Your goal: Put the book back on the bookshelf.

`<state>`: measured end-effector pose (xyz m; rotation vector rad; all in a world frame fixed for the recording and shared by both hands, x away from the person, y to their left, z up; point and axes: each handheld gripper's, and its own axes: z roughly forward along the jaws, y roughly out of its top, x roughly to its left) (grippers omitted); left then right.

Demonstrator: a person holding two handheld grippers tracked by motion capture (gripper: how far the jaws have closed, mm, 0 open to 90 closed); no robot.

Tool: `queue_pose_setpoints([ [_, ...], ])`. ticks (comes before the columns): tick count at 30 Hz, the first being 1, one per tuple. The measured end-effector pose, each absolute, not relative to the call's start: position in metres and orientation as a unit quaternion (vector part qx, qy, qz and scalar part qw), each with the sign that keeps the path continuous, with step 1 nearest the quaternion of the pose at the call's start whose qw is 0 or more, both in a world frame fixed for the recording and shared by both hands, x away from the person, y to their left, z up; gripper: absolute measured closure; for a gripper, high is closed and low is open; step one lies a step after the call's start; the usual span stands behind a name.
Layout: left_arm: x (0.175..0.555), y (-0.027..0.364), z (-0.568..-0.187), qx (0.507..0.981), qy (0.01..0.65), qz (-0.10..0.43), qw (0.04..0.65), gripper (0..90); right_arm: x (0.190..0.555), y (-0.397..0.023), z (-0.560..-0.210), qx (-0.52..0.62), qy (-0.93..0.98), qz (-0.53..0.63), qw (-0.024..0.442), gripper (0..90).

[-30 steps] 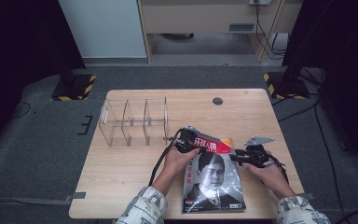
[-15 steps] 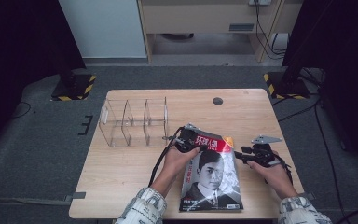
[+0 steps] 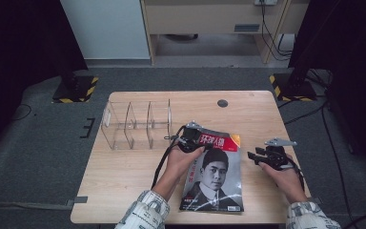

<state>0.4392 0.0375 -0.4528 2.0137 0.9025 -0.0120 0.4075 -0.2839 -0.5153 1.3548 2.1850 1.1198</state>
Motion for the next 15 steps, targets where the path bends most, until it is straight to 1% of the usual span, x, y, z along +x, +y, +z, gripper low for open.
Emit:
queue_pose_setpoints([
  [9, 0.441, 0.041, -0.432, 0.804, 0.363, 0.009, 0.471, 86.5, 0.408, -0.289, -0.515, 0.485, 0.761, 0.393, 0.176, 53.0],
  [15, 0.443, 0.042, -0.429, 0.802, 0.359, 0.014, 0.477, 86.6, 0.408, -0.29, -0.518, 0.487, 0.761, 0.388, 0.179, 52.3],
])
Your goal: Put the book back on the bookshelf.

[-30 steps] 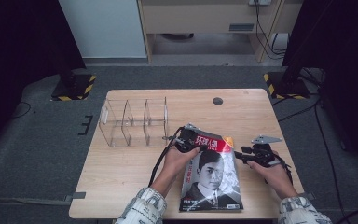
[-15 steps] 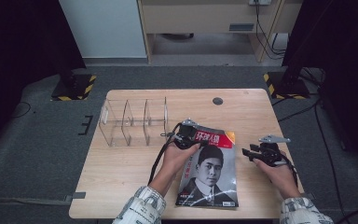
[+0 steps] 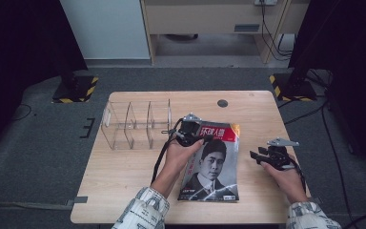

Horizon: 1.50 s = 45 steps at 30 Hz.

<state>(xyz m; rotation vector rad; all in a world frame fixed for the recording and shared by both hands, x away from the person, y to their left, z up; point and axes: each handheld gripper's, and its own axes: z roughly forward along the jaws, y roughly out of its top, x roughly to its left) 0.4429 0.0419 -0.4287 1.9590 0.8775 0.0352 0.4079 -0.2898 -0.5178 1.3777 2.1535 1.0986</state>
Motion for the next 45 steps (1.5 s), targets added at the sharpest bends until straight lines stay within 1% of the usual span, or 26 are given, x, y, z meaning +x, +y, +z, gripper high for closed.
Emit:
queue_pose_setpoints([
  [8, 0.444, 0.043, -0.428, 0.798, 0.36, 0.01, 0.482, 86.6, 0.409, -0.29, -0.519, 0.488, 0.763, 0.385, 0.179, 52.3],
  [17, 0.446, 0.049, -0.422, 0.782, 0.367, 0.003, 0.504, 86.6, 0.409, -0.289, -0.52, 0.486, 0.766, 0.381, 0.176, 52.3],
  [33, 0.447, 0.06, -0.41, 0.756, 0.369, 0.007, 0.54, 86.6, 0.409, -0.287, -0.522, 0.488, 0.767, 0.375, 0.18, 52.0],
  [36, 0.446, 0.062, -0.407, 0.751, 0.371, 0.008, 0.546, 86.6, 0.409, -0.285, -0.524, 0.487, 0.771, 0.37, 0.176, 47.6],
  [40, 0.446, 0.065, -0.405, 0.747, 0.372, 0.009, 0.551, 86.6, 0.409, -0.283, -0.526, 0.489, 0.772, 0.362, 0.186, 41.8],
  [45, 0.445, 0.068, -0.403, 0.744, 0.372, 0.012, 0.555, 86.6, 0.41, -0.285, -0.528, 0.494, 0.77, 0.358, 0.184, 39.8],
])
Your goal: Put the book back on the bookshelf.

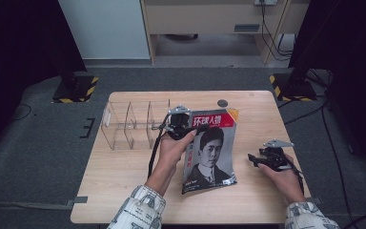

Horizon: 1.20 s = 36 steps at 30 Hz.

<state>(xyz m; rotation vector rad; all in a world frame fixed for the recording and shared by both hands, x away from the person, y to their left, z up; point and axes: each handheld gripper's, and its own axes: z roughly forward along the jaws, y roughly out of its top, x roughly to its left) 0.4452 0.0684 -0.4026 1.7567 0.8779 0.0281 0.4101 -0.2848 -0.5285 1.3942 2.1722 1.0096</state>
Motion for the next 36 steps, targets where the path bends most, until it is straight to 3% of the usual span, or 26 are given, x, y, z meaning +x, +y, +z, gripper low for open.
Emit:
queue_pose_setpoints([
  [13, 0.437, 0.088, -0.388, 0.722, 0.375, 0.028, 0.581, 86.5, 0.411, -0.284, -0.532, 0.492, 0.776, 0.346, 0.191, 38.4],
  [26, 0.428, 0.112, -0.381, 0.7, 0.383, 0.034, 0.601, 86.5, 0.41, -0.281, -0.538, 0.48, 0.777, 0.349, 0.213, 28.9],
  [36, 0.416, 0.129, -0.375, 0.69, 0.386, 0.042, 0.611, 86.5, 0.409, -0.28, -0.538, 0.482, 0.775, 0.348, 0.212, 27.8],
])
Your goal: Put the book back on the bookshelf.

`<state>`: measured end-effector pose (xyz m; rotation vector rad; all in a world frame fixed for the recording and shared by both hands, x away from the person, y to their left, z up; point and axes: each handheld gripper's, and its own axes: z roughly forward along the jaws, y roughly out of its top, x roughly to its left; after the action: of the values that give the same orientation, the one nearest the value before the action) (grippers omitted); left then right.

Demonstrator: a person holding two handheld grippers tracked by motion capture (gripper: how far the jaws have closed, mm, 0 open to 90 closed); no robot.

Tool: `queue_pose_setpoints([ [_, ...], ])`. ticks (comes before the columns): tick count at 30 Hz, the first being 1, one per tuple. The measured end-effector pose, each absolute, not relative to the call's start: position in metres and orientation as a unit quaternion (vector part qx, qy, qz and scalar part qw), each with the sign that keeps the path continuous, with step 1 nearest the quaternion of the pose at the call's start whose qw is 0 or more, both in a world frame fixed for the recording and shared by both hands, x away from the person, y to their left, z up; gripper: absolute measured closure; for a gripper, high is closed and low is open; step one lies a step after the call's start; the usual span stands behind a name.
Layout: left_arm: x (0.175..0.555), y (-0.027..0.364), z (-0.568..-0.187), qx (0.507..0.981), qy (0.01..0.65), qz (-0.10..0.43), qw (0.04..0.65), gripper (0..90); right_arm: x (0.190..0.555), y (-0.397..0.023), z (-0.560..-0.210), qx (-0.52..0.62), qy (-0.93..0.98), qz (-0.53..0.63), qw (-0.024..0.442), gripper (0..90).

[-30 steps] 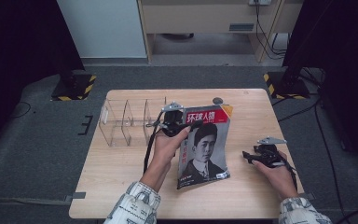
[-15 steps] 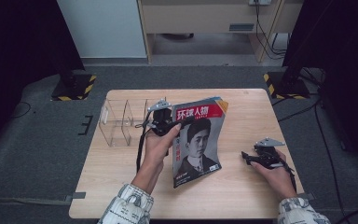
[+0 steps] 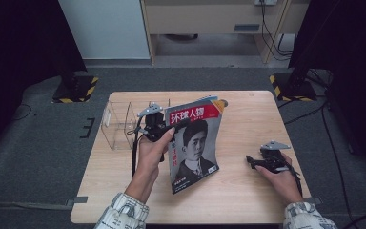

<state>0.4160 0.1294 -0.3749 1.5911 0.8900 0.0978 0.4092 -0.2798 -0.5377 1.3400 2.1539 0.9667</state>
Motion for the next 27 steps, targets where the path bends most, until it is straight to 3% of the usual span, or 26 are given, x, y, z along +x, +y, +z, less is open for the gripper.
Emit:
queue_pose_setpoints([
  [27, 0.381, 0.181, -0.378, 0.677, 0.385, 0.056, 0.625, 86.5, 0.409, -0.28, -0.538, 0.481, 0.776, 0.349, 0.21, 27.5],
])
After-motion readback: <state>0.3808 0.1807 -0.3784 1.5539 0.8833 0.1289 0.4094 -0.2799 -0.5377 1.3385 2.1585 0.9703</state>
